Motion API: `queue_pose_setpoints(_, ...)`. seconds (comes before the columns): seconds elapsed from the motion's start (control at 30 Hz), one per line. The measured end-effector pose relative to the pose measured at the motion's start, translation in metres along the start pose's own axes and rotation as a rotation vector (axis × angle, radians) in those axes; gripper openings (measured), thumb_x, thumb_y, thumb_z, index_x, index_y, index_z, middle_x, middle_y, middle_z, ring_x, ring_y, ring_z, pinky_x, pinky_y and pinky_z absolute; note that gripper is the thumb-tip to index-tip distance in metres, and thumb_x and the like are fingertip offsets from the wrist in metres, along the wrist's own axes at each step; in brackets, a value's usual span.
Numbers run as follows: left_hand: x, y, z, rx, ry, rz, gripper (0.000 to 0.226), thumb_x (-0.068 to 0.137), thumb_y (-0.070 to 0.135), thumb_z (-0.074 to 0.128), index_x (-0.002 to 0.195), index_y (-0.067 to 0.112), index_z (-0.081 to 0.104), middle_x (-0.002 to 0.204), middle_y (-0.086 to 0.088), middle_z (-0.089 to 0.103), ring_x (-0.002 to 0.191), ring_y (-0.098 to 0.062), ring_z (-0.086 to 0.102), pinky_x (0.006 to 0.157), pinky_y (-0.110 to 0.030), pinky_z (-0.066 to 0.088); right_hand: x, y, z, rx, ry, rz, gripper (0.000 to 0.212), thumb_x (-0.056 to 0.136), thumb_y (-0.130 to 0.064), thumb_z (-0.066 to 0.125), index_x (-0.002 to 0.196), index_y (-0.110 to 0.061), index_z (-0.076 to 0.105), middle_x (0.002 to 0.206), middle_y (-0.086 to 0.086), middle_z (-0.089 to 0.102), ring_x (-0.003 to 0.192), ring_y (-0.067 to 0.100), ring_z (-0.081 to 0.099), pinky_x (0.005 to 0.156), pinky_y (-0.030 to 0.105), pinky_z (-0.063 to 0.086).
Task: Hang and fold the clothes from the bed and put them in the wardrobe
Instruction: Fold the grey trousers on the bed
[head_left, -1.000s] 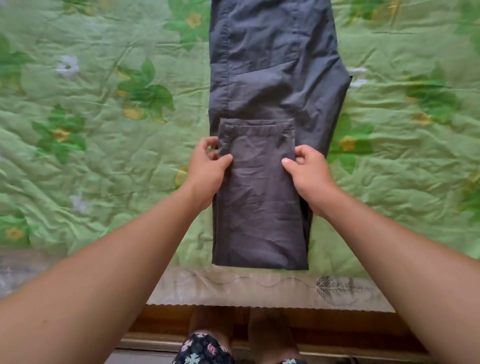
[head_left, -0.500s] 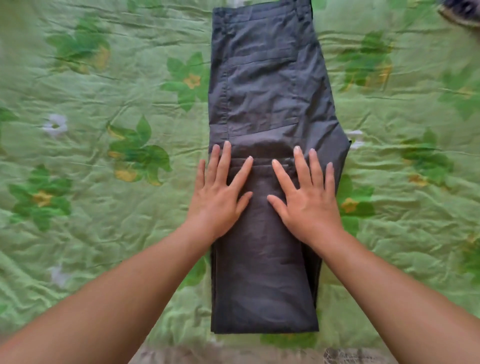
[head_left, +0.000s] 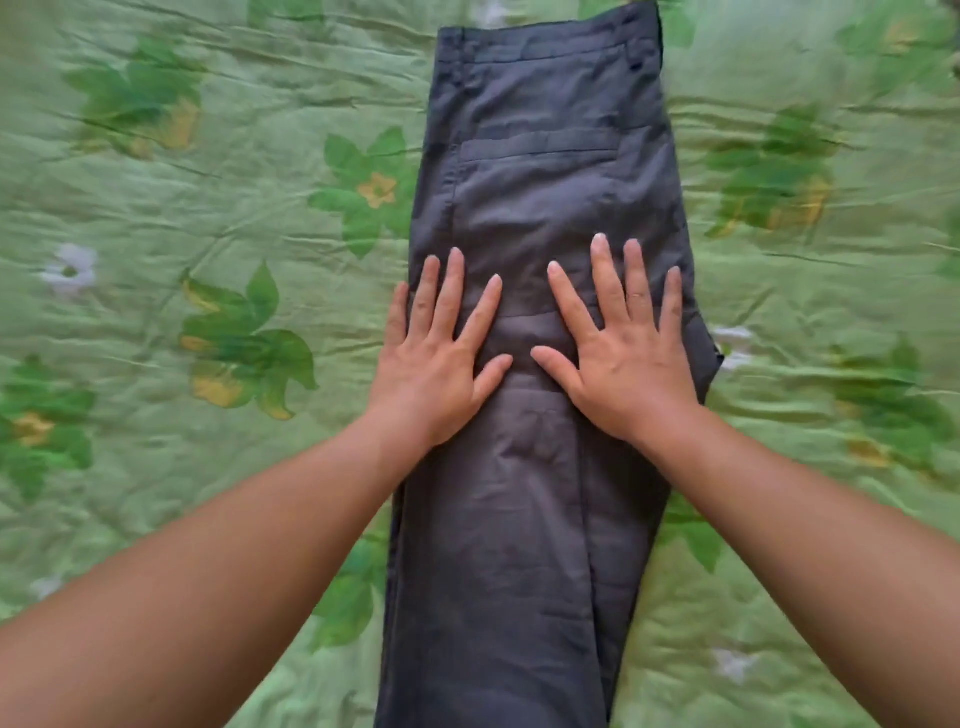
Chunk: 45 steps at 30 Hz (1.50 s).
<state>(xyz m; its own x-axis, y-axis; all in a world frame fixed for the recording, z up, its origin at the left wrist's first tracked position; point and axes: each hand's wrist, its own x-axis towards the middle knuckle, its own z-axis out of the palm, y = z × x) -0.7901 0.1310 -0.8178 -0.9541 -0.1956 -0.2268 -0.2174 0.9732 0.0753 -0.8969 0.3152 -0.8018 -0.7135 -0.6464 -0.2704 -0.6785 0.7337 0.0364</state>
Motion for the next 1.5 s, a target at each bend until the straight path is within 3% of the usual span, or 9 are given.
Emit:
queue_pose_setpoints(0.1,0.003,0.002,0.004,0.03,-0.049,-0.015,0.078,0.095,0.068,0.024,0.16,0.032,0.0,0.168,-0.013,-0.012,0.154,-0.031,-0.013,0.123,-0.054,0.0,0.01,0.007,0.01,-0.019,-0.089,-0.012,0.08,0.092,-0.079,0.011,0.158,-0.039,-0.012,0.167,0.006,-0.022,0.152,0.032,-0.022,0.12,0.064,-0.004)
queue_pose_setpoints(0.27,0.055,-0.014,-0.024,-0.07,0.221,0.03,0.069,0.095,0.061,0.034,0.156,0.028,0.03,0.166,-0.013,0.016,0.154,-0.031,0.01,0.122,-0.058,0.013,0.038,0.013,-0.009,0.1,0.249,-0.006,0.068,0.098,-0.065,0.029,0.155,-0.028,0.036,0.157,0.017,0.031,0.147,0.037,0.026,0.118,0.065,0.015)
queue_pose_setpoints(0.47,0.147,-0.022,-0.026,-0.013,-0.036,-0.006,0.077,0.096,0.068,0.021,0.159,0.035,-0.008,0.167,-0.01,-0.019,0.153,-0.027,-0.019,0.124,-0.051,-0.004,0.128,0.037,-0.017,-0.022,0.066,0.043,0.079,0.093,-0.077,0.011,0.16,-0.038,-0.005,0.168,0.007,-0.015,0.154,0.031,-0.018,0.119,0.065,-0.005)
queue_pose_setpoints(0.67,0.183,-0.038,-0.044,-0.051,0.16,0.025,0.075,0.091,0.07,0.023,0.158,0.036,0.017,0.168,-0.011,0.0,0.155,-0.029,-0.004,0.124,-0.05,0.003,0.158,0.05,-0.026,0.098,0.315,0.061,0.073,0.093,-0.075,0.024,0.152,-0.033,0.033,0.163,0.011,0.021,0.152,0.033,0.016,0.118,0.064,0.012)
queue_pose_setpoints(0.8,0.207,-0.046,-0.035,-0.007,0.028,-0.018,0.078,0.091,0.075,0.013,0.158,0.04,-0.008,0.168,-0.009,-0.015,0.154,-0.028,-0.015,0.124,-0.05,-0.004,0.189,0.06,-0.019,0.015,0.176,0.116,0.084,0.091,-0.078,0.008,0.16,-0.031,-0.003,0.169,0.004,-0.012,0.154,0.03,-0.016,0.117,0.068,-0.006)
queue_pose_setpoints(0.97,0.206,-0.048,-0.045,-0.041,-0.062,0.001,0.079,0.093,0.074,0.017,0.158,0.038,-0.009,0.167,-0.009,-0.017,0.154,-0.028,-0.016,0.124,-0.051,-0.005,0.184,0.054,-0.025,-0.005,0.073,0.145,0.086,0.092,-0.077,0.006,0.16,-0.028,-0.008,0.168,0.004,-0.017,0.153,0.031,-0.02,0.118,0.067,-0.007)
queue_pose_setpoints(1.17,0.082,-0.028,-0.063,-0.42,0.142,0.024,0.057,0.097,0.042,0.054,0.147,0.015,0.048,0.149,-0.011,0.046,0.138,-0.032,0.041,0.112,-0.048,0.034,0.083,0.012,-0.05,0.291,0.09,0.118,0.069,0.102,-0.055,0.036,0.154,-0.01,0.037,0.163,0.017,0.024,0.153,0.036,0.015,0.12,0.06,0.014)
queue_pose_setpoints(1.3,-0.053,-0.018,-0.044,-0.634,0.192,-0.072,0.05,0.091,0.035,0.062,0.137,0.014,0.057,0.122,-0.004,0.054,0.11,-0.022,0.055,0.099,-0.033,0.045,-0.042,-0.031,-0.039,0.678,0.133,0.133,0.052,0.096,-0.039,0.06,0.138,-0.008,0.057,0.128,0.013,0.055,0.118,0.033,0.053,0.103,0.048,0.042)
queue_pose_setpoints(1.5,-0.162,0.013,-0.014,-1.129,-0.076,-0.535,0.045,0.089,0.014,0.075,0.121,0.038,0.056,0.104,0.008,0.069,0.091,-0.007,0.066,0.086,-0.031,0.054,-0.129,-0.069,-0.014,1.216,-0.144,0.698,0.064,0.083,-0.02,0.079,0.14,-0.023,0.05,0.119,0.0,0.065,0.106,0.019,0.065,0.098,0.042,0.051)
